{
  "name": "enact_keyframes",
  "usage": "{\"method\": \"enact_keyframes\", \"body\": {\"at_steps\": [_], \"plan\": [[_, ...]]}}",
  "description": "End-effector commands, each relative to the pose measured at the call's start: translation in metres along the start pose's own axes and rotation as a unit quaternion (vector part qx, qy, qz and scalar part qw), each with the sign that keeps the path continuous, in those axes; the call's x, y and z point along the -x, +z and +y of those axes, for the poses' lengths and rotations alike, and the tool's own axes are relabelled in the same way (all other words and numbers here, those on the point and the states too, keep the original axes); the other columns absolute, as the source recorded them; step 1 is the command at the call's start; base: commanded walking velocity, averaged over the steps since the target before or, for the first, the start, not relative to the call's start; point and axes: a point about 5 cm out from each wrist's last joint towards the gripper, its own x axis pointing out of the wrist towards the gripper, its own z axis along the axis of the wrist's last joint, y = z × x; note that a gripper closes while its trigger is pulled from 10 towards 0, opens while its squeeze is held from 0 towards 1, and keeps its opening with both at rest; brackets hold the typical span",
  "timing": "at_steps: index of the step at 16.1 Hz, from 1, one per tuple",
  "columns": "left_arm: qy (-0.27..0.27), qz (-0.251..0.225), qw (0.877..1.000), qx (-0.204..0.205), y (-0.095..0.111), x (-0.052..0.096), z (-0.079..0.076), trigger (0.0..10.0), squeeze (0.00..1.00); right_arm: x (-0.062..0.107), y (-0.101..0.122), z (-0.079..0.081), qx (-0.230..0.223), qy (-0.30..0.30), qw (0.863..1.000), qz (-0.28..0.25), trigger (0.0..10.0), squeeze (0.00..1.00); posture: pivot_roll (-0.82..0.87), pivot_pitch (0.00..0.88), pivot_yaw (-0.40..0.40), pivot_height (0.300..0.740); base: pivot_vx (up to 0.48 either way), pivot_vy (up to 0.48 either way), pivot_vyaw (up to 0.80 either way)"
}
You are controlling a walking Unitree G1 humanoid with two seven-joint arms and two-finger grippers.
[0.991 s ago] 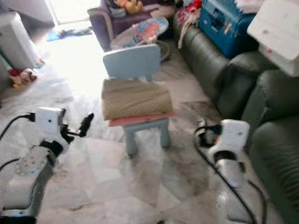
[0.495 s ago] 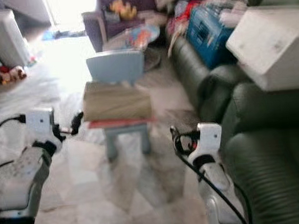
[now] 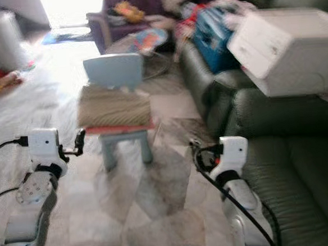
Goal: Move the pillow to the sofa
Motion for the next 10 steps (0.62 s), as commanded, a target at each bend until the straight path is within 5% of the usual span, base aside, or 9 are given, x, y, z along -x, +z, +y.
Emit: {"method": "enact_keyframes", "body": {"at_steps": [1,4,10], "plan": [[0.013,-0.002,1.000,-0.001,0.0013,0.0019,0.0055,10.0,0.00,-0.0014,0.0064,0.0036,0.004,0.012,1.000,-0.009,10.0,0.00,-0.02,0.000,-0.029,0.740,0.000,0.000,0.77],[0.027,-0.003,0.999,-0.016,0.0020,0.0004,0.0088,10.0,0.00,-0.0022,0.0074,0.0024,0.003,0.013,1.000,-0.009,10.0,0.00,-0.02,0.000,-0.029,0.740,0.000,0.000,0.70],[0.023,-0.007,1.000,-0.010,0.0027,-0.0035,0.0098,10.0,0.00,-0.0027,0.0096,-0.0028,0.015,-0.004,1.000,-0.011,10.0,0.00,-0.03,0.000,-0.035,0.740,0.000,0.000,0.00]]}}
